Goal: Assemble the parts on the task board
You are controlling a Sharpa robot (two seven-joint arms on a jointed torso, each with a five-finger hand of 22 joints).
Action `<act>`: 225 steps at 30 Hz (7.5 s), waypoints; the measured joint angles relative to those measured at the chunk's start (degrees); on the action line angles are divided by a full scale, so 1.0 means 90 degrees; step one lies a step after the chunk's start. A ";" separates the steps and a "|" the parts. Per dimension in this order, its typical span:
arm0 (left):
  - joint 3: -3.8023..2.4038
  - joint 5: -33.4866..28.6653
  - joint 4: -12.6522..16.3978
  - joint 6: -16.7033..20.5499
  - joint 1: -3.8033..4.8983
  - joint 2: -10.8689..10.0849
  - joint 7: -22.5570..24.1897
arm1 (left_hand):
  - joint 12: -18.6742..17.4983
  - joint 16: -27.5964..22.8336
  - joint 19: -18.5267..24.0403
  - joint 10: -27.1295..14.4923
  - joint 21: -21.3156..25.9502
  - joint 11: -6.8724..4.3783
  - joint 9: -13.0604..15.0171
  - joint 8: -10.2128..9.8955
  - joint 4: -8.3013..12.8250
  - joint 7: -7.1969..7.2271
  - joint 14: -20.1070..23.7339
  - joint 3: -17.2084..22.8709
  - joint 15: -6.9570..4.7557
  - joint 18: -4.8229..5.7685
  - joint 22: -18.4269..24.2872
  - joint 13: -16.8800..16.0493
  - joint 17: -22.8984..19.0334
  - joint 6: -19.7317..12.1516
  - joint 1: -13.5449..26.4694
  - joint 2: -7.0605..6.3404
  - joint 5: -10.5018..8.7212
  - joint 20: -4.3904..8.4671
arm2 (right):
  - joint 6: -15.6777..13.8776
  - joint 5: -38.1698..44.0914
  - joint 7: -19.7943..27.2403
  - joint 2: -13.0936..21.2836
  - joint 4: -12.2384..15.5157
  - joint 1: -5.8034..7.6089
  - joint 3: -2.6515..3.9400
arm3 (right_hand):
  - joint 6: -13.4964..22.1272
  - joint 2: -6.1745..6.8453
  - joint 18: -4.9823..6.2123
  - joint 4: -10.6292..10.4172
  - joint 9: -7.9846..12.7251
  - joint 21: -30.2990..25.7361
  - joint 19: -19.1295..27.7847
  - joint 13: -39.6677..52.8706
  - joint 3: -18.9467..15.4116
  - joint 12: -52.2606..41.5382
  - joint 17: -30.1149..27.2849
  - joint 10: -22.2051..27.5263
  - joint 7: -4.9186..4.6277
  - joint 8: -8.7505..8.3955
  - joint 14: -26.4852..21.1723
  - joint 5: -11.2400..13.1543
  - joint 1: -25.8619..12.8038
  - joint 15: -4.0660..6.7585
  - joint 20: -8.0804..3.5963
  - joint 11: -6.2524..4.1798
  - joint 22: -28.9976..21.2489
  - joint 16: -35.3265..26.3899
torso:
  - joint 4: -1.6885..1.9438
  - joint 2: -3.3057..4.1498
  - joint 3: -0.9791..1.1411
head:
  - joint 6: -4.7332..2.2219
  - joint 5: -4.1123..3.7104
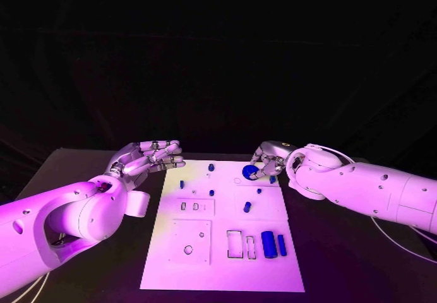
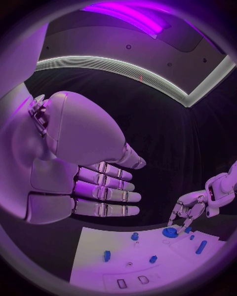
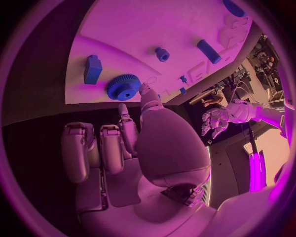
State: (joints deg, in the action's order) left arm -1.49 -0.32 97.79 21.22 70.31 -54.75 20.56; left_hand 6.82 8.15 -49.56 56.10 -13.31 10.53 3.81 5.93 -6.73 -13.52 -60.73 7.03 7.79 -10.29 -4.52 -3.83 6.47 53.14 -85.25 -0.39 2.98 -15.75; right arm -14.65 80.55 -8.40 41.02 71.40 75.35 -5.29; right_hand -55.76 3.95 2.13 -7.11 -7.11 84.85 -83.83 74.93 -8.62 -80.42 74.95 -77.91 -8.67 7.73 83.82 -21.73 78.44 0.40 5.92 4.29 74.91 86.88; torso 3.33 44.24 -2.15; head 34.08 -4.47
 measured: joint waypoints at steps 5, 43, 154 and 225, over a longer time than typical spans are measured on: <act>0.0000 -0.0001 -0.0002 0.0000 0.0000 0.0005 -0.0006 | 0.0000 0.0000 0.0000 0.0000 0.0000 0.0000 0.0000 0.0000 0.0000 0.0000 0.0000 0.0000 0.0000 0.0000 0.0000 0.0000 0.0000 0.0000 0.0000 0.0000 0.0000 0.0000 | 0.0049 0.0017 -0.0016 -0.0053 -0.0107 -0.0012 0.0000 | 0.0000 -0.0033 0.0000 0.0007 0.0000 0.0039 0.0000 0.0003 -0.0007 -0.0017 0.0000 0.0000 0.0000 0.0000 0.0000 -0.0026 0.0033 0.0000 0.0000 0.0000 0.0000 0.0037 | 0.0001 0.0000 0.0003 | 0.0004 0.0000; 0.0000 -0.0006 -0.0020 0.0000 0.0000 0.0019 -0.0034 | 0.0000 0.0000 0.0000 0.0000 0.0000 0.0000 0.0000 0.0000 0.0018 0.0001 0.0000 0.0017 0.0000 0.0000 -0.0002 0.0000 0.0003 0.0000 0.0000 0.0000 0.0000 0.0000 | 0.0167 -0.0093 -0.0021 -0.0271 -0.0419 -0.0038 0.0009 | -0.0326 -0.0479 0.0001 0.0051 -0.0057 0.0222 -0.0014 0.0020 0.0324 -0.0203 -0.0003 -0.0171 0.0160 0.0225 0.0023 0.0155 0.0344 0.0027 -0.0037 -0.0172 0.0002 0.0162 | -0.0001 0.0001 0.0002 | 0.0048 -0.0010; 0.0000 -0.0006 -0.0049 -0.0006 0.0002 0.0040 -0.0090 | 0.0000 0.0000 0.0001 0.0000 0.0000 0.0000 0.0000 0.0000 0.0036 0.0001 0.0000 0.0071 0.0000 0.0000 0.0007 0.0000 0.0013 0.0000 0.0051 -0.0051 0.0000 0.0000 | -0.0574 0.0650 -0.0105 -0.1721 -0.0564 -0.0232 -0.0061 | 0.0066 -0.0245 -0.0096 -0.0968 0.0125 0.0238 -0.0020 -0.0001 0.0600 -0.0090 -0.0005 -0.0012 -0.0025 -0.0150 -0.0001 -0.0025 -0.1000 -0.0045 0.0047 -0.0011 0.0000 0.0158 | -0.0002 0.0006 0.0008 | 0.0077 0.0085; 0.0006 -0.0006 -0.0154 -0.0031 0.0000 0.0058 -0.0110 | 0.0000 0.0000 0.0000 0.0000 0.0000 0.0000 0.0000 0.0000 0.0053 0.0002 0.0000 0.0087 0.0000 0.0001 0.0012 0.0000 0.0020 0.0000 0.0050 -0.0050 0.0000 0.0000 | -0.0422 -0.1527 0.1576 0.0914 0.0007 -0.0458 -0.0020 | -0.0029 0.0058 -0.0097 -0.0007 0.0177 -0.0098 -0.0020 0.0005 0.1030 0.0248 -0.0003 0.0262 0.0024 -0.0179 0.0000 0.0356 0.0427 -0.0044 0.0046 -0.0057 0.0000 -0.0015 | -0.0195 -0.0006 0.0074 | 0.0114 -0.0005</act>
State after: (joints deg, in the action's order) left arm -1.43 -0.38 96.41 20.94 70.31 -54.22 19.57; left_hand 6.82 8.15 -49.56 56.09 -13.31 10.53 3.82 5.93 -6.26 -13.51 -60.73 7.82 7.79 -10.28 -4.41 -3.83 6.65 53.13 -84.79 -0.85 2.98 -15.75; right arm -18.45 66.81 5.79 49.24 71.46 71.23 -5.47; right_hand -56.02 4.48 1.26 -7.17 -5.51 83.97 -84.00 74.98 0.65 -78.19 74.93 -75.55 -8.46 6.11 83.81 -18.52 82.28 0.00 6.33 3.78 74.91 86.75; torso 1.58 44.18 -1.48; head 35.10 -4.52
